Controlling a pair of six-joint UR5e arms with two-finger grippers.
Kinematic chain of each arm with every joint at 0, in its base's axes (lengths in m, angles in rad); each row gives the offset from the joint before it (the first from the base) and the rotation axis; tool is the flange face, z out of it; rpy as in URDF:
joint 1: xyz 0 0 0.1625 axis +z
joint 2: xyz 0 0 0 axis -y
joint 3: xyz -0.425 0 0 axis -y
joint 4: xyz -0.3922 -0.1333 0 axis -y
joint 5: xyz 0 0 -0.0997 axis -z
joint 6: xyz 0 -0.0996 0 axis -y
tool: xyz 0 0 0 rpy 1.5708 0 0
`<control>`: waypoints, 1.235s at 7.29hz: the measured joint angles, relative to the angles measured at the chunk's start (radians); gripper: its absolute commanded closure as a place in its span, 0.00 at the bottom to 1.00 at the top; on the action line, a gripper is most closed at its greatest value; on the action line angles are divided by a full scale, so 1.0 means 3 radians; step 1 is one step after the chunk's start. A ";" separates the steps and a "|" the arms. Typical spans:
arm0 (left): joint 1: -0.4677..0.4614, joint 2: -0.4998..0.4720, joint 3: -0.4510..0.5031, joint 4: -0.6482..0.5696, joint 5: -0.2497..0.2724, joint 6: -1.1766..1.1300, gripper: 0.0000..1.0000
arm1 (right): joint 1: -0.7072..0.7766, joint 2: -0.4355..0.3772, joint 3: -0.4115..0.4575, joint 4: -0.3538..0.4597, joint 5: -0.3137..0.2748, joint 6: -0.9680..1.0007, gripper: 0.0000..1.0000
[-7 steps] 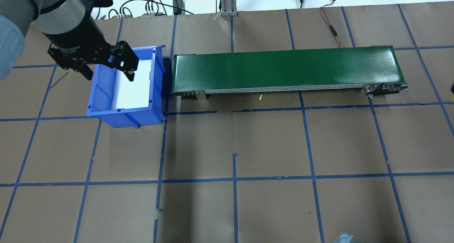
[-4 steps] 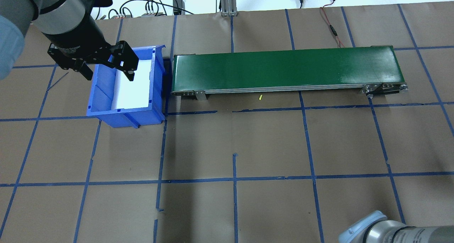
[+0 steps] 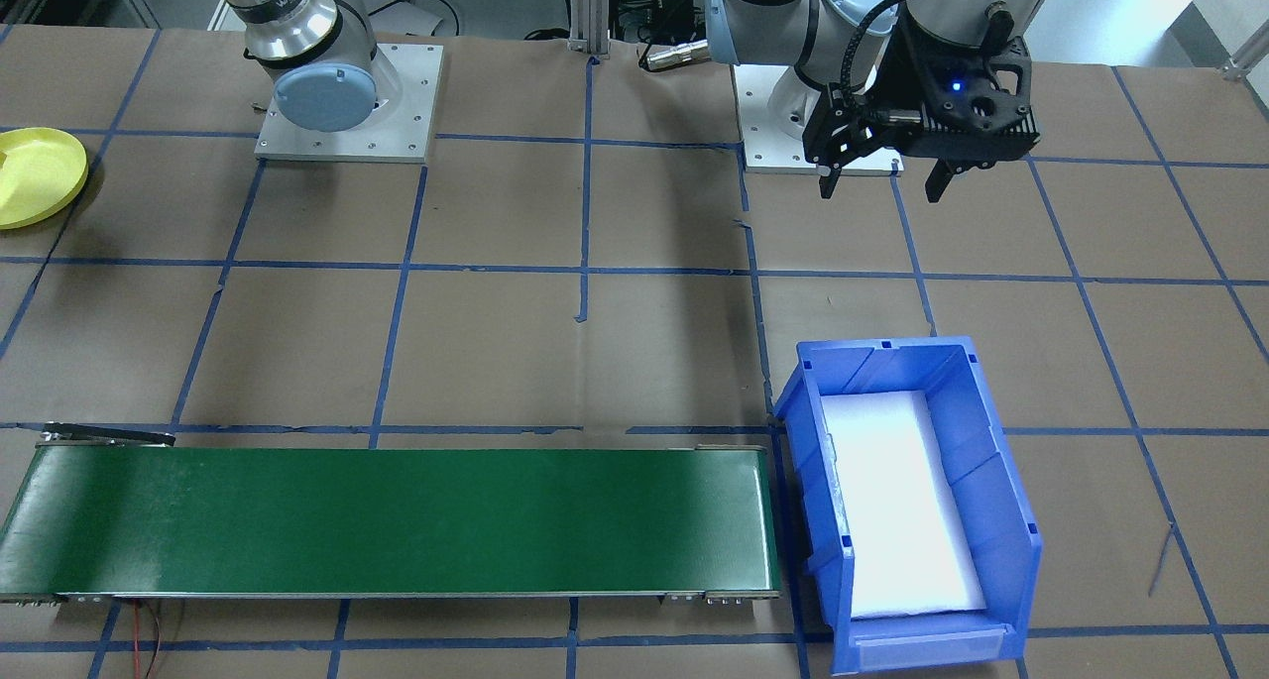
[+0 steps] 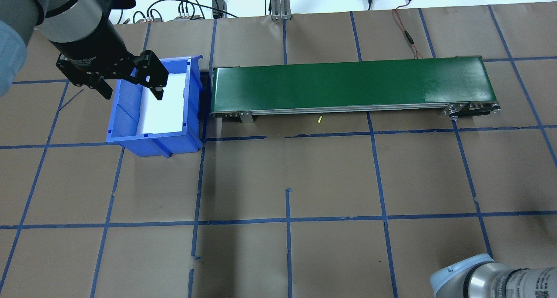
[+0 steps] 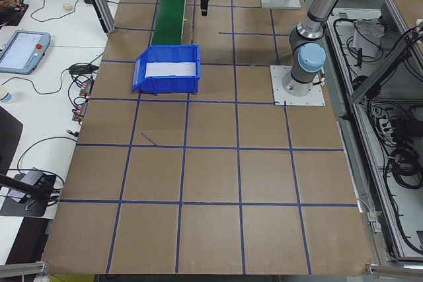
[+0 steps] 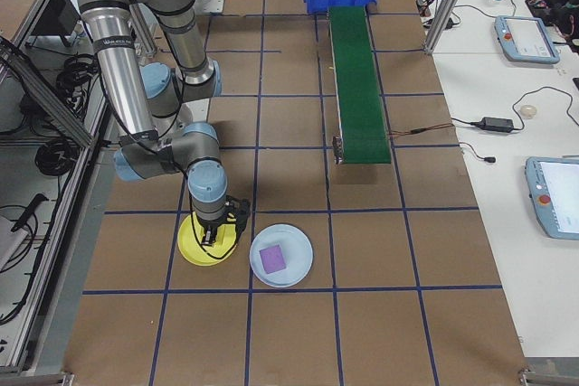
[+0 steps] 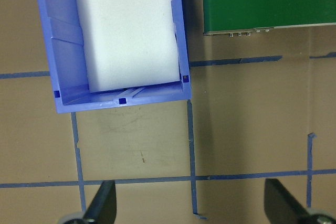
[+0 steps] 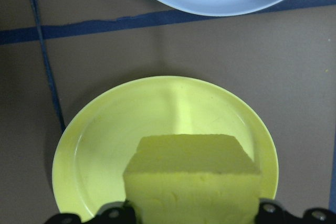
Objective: Move block left to right into plate
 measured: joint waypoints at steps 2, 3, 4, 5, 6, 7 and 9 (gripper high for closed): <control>-0.0006 0.0000 0.0001 0.0001 -0.0012 -0.0009 0.00 | -0.0010 0.0055 0.0002 -0.0022 0.0018 -0.0074 0.00; 0.0001 -0.0001 0.0011 0.0003 -0.0016 -0.0011 0.00 | -0.0006 0.0028 -0.0025 -0.0007 0.0020 -0.0077 0.00; 0.0016 0.0001 0.0020 0.0004 -0.0004 -0.0004 0.00 | 0.0047 -0.0019 -0.0051 0.0021 0.0028 -0.0070 0.00; 0.0014 0.0002 0.0016 0.0005 0.0006 -0.0002 0.00 | 0.0240 -0.0099 -0.0070 0.0046 0.0041 -0.0022 0.00; 0.0016 0.0007 0.0013 0.0003 0.0012 0.0000 0.00 | 0.0623 -0.0214 -0.0119 0.0102 0.0052 0.0120 0.00; 0.0023 0.0013 0.0008 -0.0002 0.0015 0.0002 0.00 | 0.1087 -0.0319 -0.0228 0.0253 0.0060 0.0393 0.00; 0.0023 0.0016 -0.0002 0.0001 0.0007 0.0002 0.00 | 0.2090 -0.0415 -0.0424 0.0695 0.0224 0.1341 0.00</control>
